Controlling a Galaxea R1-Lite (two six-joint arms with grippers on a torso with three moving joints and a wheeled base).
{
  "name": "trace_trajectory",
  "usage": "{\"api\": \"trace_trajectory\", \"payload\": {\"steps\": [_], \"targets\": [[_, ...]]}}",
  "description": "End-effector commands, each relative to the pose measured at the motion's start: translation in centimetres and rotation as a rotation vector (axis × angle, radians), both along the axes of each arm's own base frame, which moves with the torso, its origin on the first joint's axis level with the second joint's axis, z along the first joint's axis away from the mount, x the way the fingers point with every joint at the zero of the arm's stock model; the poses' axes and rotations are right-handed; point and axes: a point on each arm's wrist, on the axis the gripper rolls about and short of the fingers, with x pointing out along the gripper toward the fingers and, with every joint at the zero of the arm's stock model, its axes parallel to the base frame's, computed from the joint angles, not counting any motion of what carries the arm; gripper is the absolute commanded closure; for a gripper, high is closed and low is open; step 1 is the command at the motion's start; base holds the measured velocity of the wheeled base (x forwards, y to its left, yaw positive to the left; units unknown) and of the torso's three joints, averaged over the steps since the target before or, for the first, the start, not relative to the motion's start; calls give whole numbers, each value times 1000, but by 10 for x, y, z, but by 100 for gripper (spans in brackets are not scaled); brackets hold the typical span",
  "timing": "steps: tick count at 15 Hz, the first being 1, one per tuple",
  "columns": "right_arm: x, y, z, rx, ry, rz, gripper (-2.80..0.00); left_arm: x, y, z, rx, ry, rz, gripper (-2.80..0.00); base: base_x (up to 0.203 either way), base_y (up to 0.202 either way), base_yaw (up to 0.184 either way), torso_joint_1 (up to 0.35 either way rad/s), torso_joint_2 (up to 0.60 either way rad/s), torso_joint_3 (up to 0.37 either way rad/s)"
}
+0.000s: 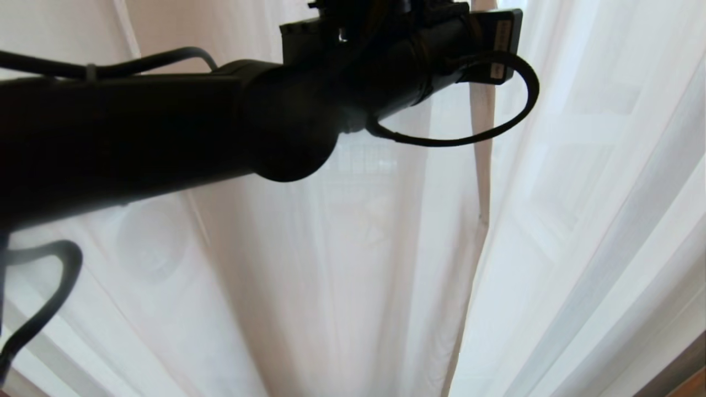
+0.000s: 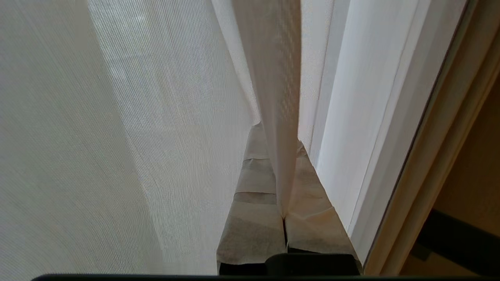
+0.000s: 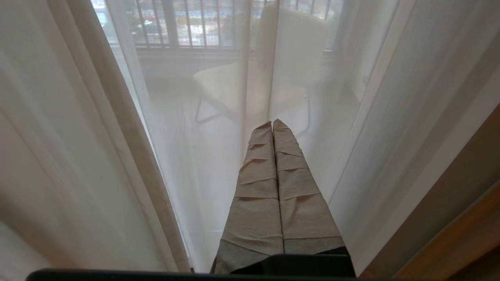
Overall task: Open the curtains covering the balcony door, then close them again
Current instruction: Close the inner curtains on both sides
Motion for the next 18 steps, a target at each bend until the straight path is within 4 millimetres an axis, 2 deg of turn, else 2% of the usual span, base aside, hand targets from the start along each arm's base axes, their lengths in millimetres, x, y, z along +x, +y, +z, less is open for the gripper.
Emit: {"api": "trace_trajectory", "payload": {"steps": [1,4,6,11,15,18], "targets": [[0,0,0,-1,1,0,0,5,2,-3,3,10,42,0,0,0,0,0,0,0],[0,0,0,0,1,0,0,18,19,2,-18,13,183,0,0,0,0,0,0,0],[0,0,0,-1,1,0,0,30,42,11,-37,1,271,0,0,0,0,0,0,0],[0,0,0,0,1,0,0,54,119,43,-62,-76,534,0,0,0,0,0,0,0],[0,0,0,0,1,0,0,58,183,63,-89,-112,698,0,0,0,0,0,0,0],[0,0,0,0,1,0,0,48,220,53,-37,-65,796,0,0,0,0,0,0,0]]}}
